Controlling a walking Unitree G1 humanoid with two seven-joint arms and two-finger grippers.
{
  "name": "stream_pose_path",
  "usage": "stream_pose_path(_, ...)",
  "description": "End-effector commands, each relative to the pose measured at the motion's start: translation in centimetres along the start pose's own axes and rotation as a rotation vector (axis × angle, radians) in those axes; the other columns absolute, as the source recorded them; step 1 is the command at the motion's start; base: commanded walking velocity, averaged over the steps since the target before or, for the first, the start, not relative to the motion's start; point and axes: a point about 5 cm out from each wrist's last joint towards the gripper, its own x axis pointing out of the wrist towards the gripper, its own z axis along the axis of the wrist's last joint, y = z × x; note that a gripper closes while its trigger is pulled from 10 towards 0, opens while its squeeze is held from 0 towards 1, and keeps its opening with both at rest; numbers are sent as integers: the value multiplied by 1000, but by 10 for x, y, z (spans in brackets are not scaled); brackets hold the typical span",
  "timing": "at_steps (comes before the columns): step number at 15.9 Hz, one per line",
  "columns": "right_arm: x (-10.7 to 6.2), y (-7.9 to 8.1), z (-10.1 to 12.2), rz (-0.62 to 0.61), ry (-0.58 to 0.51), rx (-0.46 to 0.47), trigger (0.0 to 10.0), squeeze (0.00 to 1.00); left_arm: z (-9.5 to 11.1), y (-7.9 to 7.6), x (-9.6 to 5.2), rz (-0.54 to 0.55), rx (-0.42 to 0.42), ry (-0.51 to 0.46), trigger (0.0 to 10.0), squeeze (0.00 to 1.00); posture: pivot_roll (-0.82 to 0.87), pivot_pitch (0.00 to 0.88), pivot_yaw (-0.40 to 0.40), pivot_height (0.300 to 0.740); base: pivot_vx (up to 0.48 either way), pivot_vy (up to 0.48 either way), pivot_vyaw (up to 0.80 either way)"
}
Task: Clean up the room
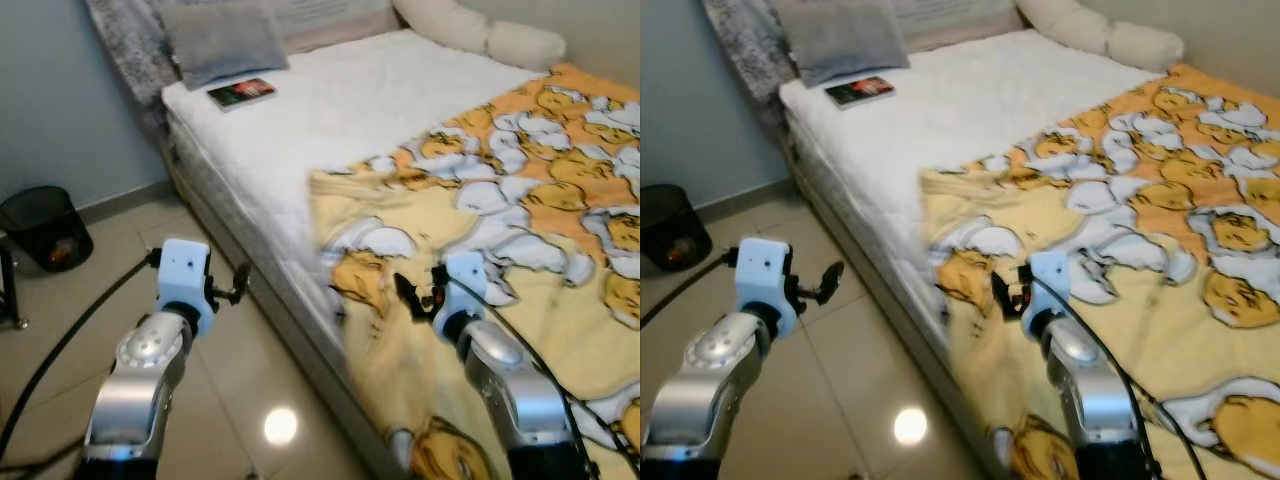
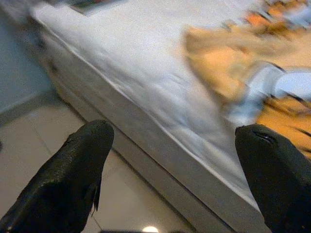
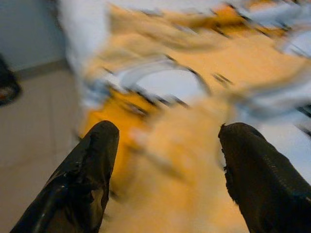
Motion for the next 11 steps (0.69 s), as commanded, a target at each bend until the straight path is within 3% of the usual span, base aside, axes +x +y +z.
stream_pose_path(1,-1,-4,-3,-27,21,5,10000,0,1,-8,0,-61,42,4,10000,780,21,0,31,740,0,0,0)
stream_pose_path(5,-1,-4,-3,-38,32,21,10000,0,-2,-14,-2,-105,49,27,10000,749,13,0,34,740,0,0,0)
stream_pose_path(9,-2,-24,-9,-171,89,70,10000,0,-7,-29,-8,-260,95,65,10000,706,21,0,28,740,0,0,0)
stream_pose_path(10,-4,-31,-10,-212,94,106,10000,1000,-6,-31,-10,-285,99,63,10000,706,23,0,25,740,0,0,0)
stream_pose_path(11,-5,-35,-11,-230,98,124,10000,1000,-6,-32,-11,-299,101,59,10000,706,24,0,24,740,0,0,0)
